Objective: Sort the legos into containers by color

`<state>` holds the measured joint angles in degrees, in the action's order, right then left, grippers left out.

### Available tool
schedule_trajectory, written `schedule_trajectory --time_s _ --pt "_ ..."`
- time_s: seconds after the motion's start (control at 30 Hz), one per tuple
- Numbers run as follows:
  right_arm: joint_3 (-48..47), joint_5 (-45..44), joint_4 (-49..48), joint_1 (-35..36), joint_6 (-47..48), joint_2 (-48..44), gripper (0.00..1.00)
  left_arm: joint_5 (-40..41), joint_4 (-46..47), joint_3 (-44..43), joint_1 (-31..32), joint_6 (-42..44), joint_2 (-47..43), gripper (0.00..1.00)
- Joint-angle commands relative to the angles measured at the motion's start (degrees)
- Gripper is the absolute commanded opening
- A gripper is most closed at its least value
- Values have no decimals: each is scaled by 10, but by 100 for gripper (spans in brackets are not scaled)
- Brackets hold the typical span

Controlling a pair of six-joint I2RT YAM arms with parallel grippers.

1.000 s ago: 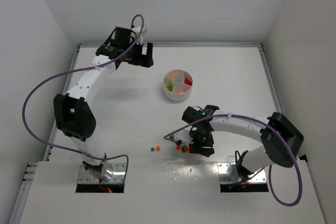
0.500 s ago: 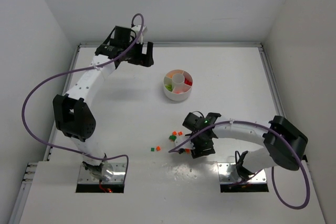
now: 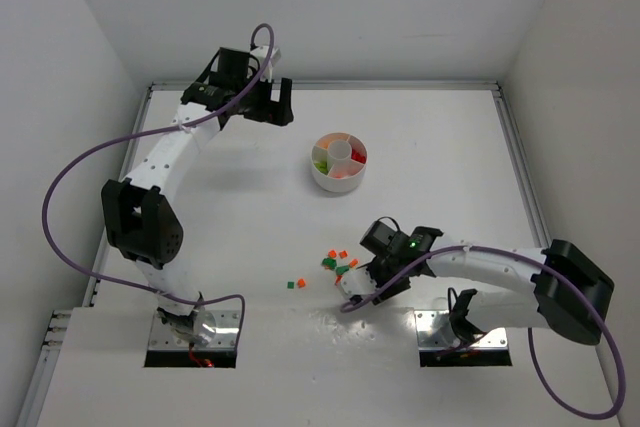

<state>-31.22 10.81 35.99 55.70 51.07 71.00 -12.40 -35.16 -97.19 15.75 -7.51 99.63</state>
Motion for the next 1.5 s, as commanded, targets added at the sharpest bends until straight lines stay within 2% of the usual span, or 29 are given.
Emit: schedule_trajectory --time_s 0.0,0.17,0.57,0.73,0.93,1.27,1.37,1.47 --pt "3 46 -16 0 47 -9 43 -3 5 -11 -4 1 -2 100" --pt "-3 69 27 0 71 7 56 -3 5 -11 -4 1 -2 100" --pt "3 92 37 0 76 24 50 -9 5 -5 -4 1 3 100" --pt "28 85 -14 0 65 32 47 -9 5 -5 -9 1 8 100" --pt "40 65 -61 0 45 56 41 -9 5 5 -9 1 8 100" --pt "47 47 -81 0 21 49 15 -21 -5 37 -9 35 2 100" --pt "35 47 -81 -7 -24 34 12 -64 -5 67 -9 73 -14 100" --pt "-37 36 -59 -12 -100 27 9 -109 -33 121 -9 121 -49 100"
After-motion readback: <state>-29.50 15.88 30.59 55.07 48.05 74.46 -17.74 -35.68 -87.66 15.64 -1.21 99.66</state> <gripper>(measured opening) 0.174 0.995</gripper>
